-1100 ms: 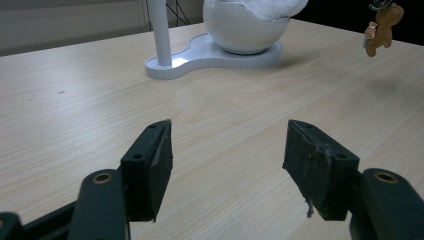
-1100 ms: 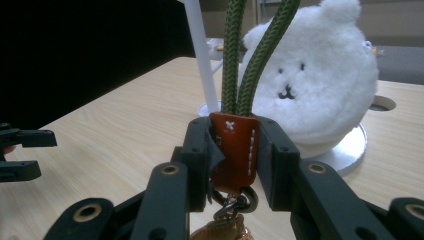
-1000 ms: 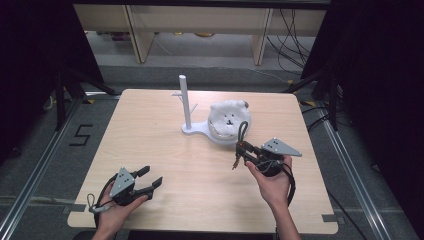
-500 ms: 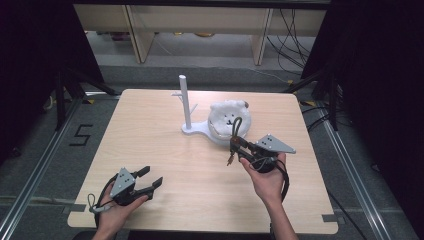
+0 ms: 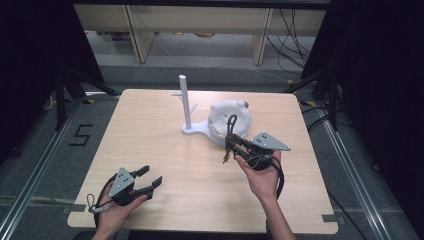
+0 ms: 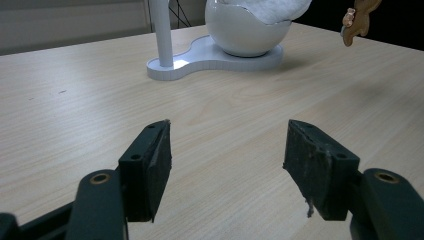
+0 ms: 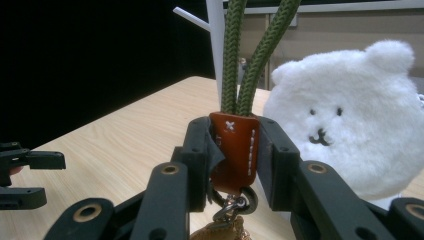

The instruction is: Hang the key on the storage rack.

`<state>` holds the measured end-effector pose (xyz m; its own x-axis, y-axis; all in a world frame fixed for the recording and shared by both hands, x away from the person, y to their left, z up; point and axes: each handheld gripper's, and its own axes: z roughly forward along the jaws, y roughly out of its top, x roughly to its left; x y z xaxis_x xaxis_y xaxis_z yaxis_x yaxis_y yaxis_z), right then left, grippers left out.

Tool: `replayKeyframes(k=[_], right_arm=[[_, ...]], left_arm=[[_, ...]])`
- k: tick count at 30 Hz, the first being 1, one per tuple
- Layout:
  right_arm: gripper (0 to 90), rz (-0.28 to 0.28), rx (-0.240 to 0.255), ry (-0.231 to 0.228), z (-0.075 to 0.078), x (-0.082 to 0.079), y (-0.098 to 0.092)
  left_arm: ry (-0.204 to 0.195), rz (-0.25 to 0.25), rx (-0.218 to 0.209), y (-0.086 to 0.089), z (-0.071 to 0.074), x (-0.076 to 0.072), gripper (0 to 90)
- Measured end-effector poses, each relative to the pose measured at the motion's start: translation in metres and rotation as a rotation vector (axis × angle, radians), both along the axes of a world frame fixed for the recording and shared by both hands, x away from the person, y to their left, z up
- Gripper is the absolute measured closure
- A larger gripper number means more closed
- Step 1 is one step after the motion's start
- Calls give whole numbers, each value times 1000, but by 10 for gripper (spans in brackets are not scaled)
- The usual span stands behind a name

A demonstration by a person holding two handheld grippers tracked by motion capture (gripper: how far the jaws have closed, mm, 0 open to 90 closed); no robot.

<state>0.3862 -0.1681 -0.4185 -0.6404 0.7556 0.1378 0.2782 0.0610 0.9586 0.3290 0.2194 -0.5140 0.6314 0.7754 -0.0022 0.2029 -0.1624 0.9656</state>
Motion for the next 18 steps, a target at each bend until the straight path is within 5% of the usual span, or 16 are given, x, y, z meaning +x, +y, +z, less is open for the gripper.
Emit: replayKeyframes(k=[12,18], right_arm=[[696,38,1,-28,3,3,16],[697,48,-4,-41,2,5,21]], left_arm=[[-12,-7,-75,-3,12,6,329],[-17,-8,-64,-2,19,8,328]])
